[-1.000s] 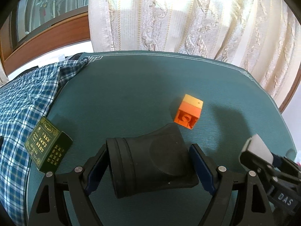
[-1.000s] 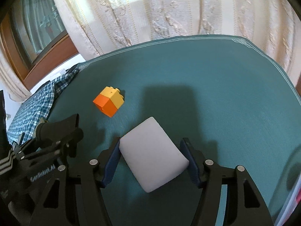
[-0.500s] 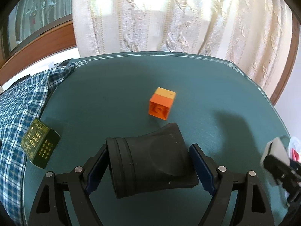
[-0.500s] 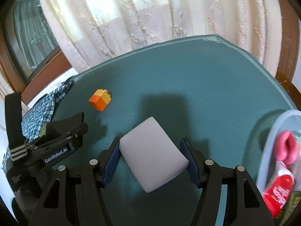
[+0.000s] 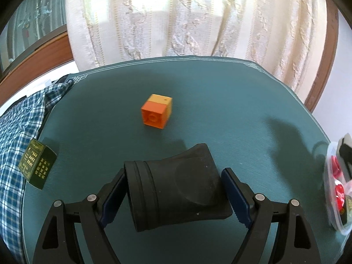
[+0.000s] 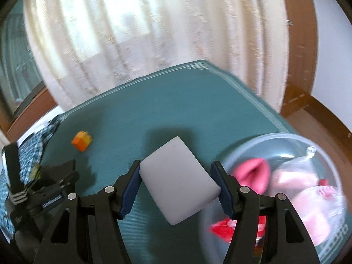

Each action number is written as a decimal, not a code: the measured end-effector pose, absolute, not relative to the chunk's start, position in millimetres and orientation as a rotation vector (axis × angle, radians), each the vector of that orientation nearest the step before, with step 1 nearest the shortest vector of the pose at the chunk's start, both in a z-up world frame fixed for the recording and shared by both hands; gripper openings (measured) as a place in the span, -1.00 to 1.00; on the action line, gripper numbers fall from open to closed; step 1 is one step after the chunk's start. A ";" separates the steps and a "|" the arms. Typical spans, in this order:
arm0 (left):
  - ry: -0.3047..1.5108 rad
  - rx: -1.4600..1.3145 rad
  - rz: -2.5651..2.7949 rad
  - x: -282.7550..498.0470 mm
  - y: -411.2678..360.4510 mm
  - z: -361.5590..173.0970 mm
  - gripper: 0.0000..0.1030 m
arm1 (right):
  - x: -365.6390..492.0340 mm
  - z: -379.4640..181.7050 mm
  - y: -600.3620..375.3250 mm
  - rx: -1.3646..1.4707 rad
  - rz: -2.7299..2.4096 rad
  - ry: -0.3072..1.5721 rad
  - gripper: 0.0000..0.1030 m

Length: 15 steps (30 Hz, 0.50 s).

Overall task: Organize objects
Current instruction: 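Carry the white sponge to the tub with the right gripper while the left carries the black cup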

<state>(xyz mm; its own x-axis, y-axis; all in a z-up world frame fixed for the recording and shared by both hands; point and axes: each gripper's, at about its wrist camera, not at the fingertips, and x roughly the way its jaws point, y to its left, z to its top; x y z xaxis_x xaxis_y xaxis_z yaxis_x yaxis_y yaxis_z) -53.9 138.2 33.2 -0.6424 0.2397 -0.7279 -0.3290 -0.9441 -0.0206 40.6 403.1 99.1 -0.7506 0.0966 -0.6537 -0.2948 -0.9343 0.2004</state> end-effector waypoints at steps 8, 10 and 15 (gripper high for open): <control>0.194 -1.122 2.517 -40.4 162.5 34.5 0.69 | 56.4 108.0 461.4 -0.957 2.613 0.502 0.25; 0.207 -1.113 2.499 -35.3 170.6 36.5 0.69 | 56.7 106.6 472.1 -0.970 2.587 0.531 0.25; 0.235 -1.079 2.467 -22.8 189.3 45.5 0.69 | 54.7 97.0 500.7 -1.016 2.502 0.613 0.25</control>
<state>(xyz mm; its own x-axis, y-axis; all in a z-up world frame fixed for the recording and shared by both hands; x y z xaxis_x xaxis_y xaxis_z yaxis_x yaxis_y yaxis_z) -22.8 189.3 45.5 -0.6017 0.3214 -0.7312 -0.4535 -0.8911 -0.0184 54.7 500.7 97.0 -0.6713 0.1718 -0.7210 -0.4858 -0.8367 0.2530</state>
